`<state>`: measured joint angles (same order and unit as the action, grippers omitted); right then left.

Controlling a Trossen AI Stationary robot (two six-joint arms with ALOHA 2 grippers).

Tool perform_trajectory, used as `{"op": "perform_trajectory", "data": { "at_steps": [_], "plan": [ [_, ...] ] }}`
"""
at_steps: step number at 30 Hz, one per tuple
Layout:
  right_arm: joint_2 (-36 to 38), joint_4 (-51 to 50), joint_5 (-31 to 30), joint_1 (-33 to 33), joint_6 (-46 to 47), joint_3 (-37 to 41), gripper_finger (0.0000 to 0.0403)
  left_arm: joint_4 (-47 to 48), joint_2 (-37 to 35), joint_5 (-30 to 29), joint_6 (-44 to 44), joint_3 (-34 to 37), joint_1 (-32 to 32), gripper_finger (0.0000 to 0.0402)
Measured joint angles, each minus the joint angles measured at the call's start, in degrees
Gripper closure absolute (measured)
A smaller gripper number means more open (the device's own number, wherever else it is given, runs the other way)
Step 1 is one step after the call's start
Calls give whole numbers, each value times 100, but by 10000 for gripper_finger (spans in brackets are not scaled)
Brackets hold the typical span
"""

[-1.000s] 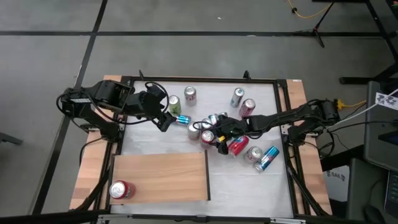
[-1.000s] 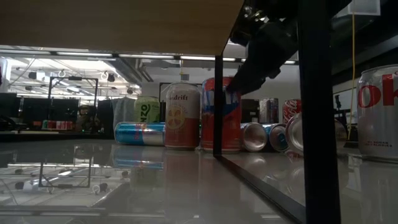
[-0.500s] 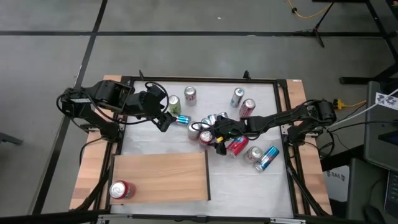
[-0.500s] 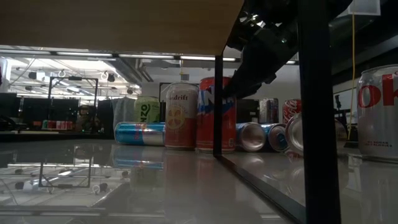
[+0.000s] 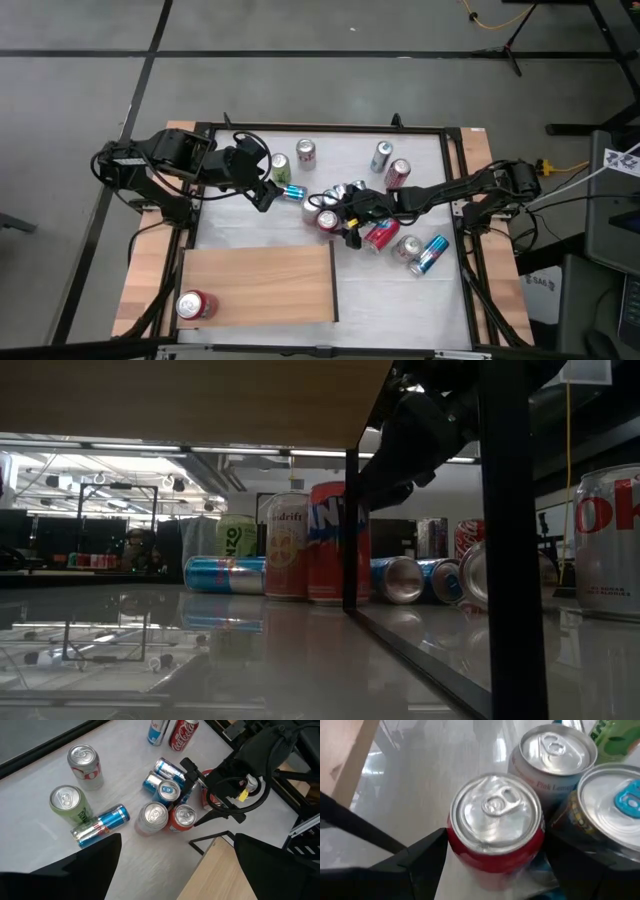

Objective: Place canned beverage on shelf
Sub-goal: Put the orange soda can on the shelf aligned with the orange soda can

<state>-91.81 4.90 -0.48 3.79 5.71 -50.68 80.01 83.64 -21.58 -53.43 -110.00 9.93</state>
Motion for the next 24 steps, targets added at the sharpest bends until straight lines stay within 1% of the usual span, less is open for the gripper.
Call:
{"op": "perform_trajectory", "data": {
  "at_steps": [24],
  "plan": [
    [-35,189,-169,0,-17,-2,87,0,0,2,1,0,1,24]
  ]
}}
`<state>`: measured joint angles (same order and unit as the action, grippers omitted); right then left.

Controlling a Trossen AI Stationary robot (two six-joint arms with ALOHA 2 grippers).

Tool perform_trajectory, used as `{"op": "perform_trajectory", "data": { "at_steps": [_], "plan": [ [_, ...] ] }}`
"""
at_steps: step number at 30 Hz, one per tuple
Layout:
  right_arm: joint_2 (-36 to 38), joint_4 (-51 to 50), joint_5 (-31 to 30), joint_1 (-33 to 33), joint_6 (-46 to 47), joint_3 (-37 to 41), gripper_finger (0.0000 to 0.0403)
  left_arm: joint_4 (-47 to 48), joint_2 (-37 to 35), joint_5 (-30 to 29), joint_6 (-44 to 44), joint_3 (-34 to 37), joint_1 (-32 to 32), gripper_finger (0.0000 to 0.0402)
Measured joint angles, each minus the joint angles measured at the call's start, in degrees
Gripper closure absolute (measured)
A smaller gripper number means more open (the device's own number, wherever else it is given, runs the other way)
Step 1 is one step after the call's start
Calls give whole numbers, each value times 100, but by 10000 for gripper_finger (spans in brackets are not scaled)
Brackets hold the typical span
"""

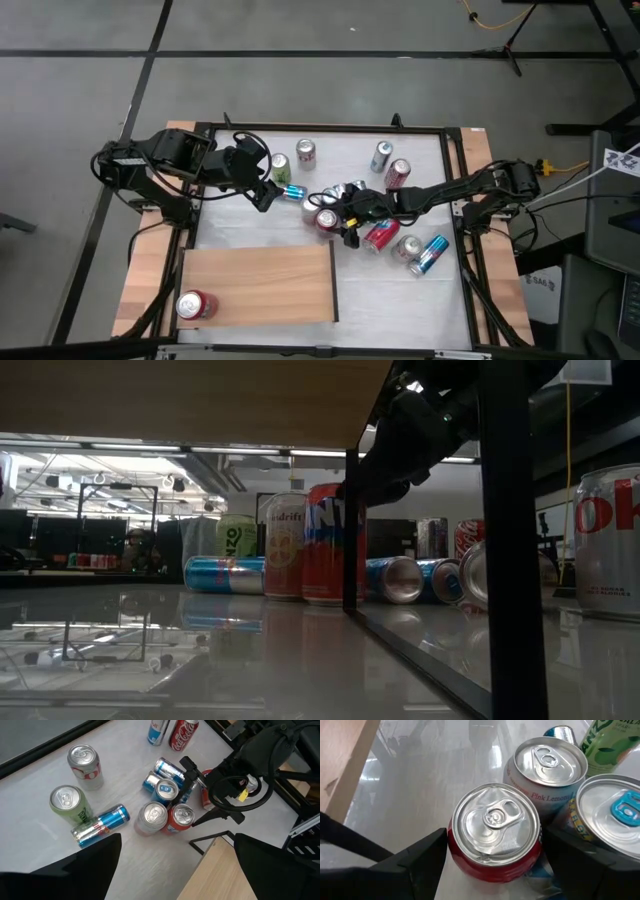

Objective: Place canned beverage on shelf
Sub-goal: Put the orange soda can on the shelf aligned with the orange soda can

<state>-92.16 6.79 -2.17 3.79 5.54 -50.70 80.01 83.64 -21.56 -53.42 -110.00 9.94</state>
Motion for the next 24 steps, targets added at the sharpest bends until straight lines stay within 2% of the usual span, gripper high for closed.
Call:
{"op": "perform_trajectory", "data": {
  "at_steps": [13,21,24],
  "plan": [
    [-218,399,2,-2,-8,-7,88,-9,0,0,-1,2,1,24],
    [-262,458,-20,0,-6,-7,137,-13,0,0,-3,2,1,24],
    [-262,488,-17,0,-6,-7,140,-13,0,0,-1,2,-1,24]
  ]
}}
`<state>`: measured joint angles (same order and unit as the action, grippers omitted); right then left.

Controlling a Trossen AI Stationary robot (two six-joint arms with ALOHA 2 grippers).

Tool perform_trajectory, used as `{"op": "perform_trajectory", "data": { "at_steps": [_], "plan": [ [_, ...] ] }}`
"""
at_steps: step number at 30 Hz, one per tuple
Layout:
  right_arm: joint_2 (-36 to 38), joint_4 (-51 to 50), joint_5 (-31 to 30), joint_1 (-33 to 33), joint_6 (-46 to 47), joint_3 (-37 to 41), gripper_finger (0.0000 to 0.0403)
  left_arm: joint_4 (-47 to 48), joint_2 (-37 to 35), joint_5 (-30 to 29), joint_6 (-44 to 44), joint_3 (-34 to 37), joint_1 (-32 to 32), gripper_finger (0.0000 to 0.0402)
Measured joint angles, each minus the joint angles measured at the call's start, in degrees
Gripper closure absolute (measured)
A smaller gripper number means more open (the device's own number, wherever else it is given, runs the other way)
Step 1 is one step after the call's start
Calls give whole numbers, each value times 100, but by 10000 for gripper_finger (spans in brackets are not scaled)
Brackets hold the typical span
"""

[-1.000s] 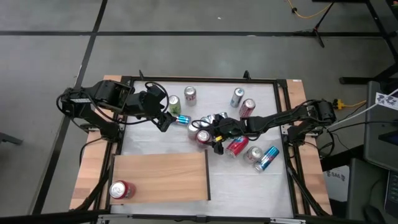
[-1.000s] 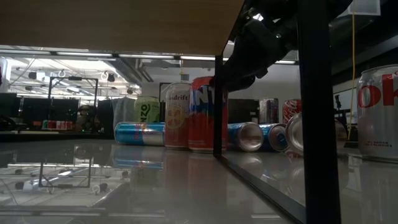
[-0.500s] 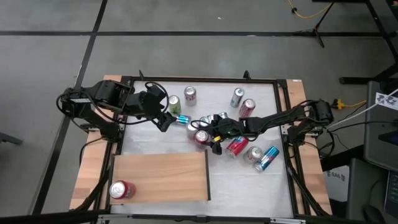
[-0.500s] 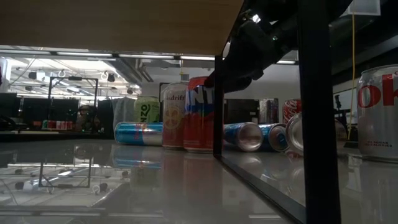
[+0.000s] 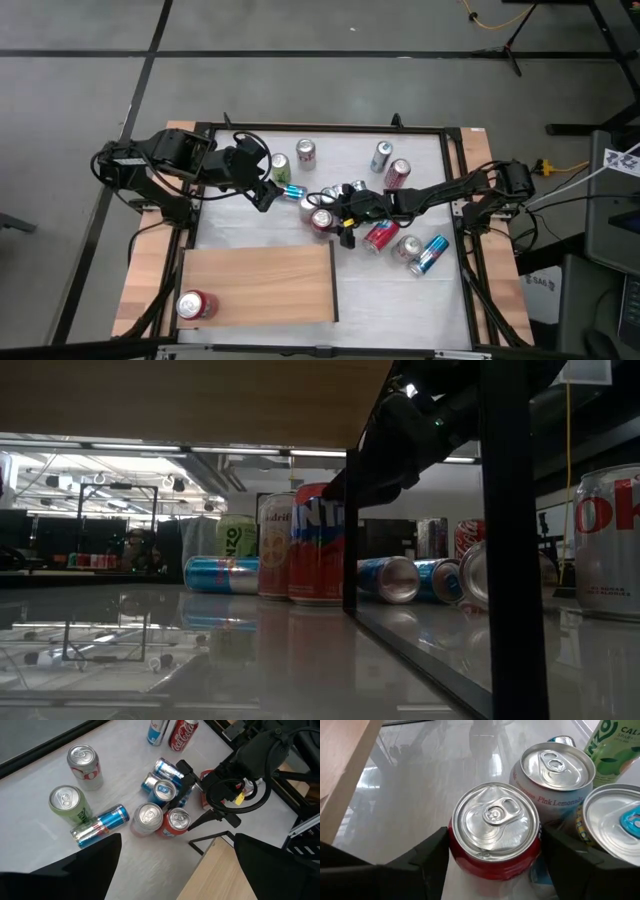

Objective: Place canned beverage on shelf
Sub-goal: Put the orange soda can on the shelf aligned with the orange soda can

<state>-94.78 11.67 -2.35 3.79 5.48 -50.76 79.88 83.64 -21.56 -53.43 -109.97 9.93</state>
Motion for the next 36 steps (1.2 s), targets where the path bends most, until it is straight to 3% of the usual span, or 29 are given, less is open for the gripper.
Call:
{"op": "perform_trajectory", "data": {
  "at_steps": [20,36],
  "plan": [
    [2,226,55,-1,33,11,141,0,0,-1,0,0,1,24],
    [42,487,146,-7,26,7,187,0,0,-2,2,0,2,24]
  ]
}}
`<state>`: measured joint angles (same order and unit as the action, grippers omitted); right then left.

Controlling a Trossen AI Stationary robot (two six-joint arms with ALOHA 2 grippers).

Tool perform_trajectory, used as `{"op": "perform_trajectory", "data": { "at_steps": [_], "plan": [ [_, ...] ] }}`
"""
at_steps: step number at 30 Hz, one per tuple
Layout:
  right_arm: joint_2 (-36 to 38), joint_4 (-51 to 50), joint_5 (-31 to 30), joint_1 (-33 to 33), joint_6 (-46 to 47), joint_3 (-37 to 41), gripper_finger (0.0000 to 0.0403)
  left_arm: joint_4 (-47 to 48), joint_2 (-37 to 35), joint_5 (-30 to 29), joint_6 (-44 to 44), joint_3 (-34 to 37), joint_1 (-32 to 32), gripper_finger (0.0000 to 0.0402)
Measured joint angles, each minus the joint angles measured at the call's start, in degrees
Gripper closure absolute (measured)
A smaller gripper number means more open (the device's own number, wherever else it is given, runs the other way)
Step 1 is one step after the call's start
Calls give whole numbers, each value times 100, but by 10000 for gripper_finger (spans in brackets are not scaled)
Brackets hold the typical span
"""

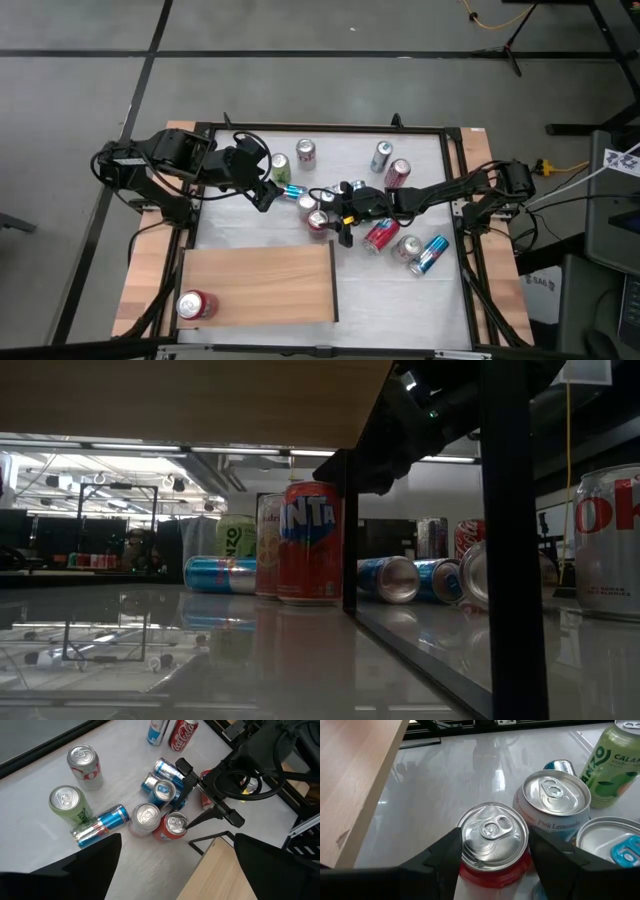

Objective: Place canned beverage on shelf
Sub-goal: Put the orange soda can on the shelf aligned with the orange soda can

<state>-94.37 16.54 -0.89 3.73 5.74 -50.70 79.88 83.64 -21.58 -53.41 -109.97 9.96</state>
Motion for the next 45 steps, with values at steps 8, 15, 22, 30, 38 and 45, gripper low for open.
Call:
{"op": "perform_trajectory", "data": {
  "at_steps": [8,15,22,30,38,45],
  "plan": [
    [0,-16,0,0,0,-2,187,0,0,0,0,0,-2,24],
    [0,-29,2,0,7,-2,171,0,0,1,-2,0,-1,24],
    [0,7,50,0,13,-2,72,0,0,0,-2,0,-1,24],
    [0,260,466,2,2,-2,5,-2,0,0,-2,0,-1,24],
    [0,609,797,2,-177,-2,12,-2,0,0,-2,0,-2,24],
    [-82,507,450,2,-171,-1,13,0,0,0,-2,0,-2,24]
  ]
}}
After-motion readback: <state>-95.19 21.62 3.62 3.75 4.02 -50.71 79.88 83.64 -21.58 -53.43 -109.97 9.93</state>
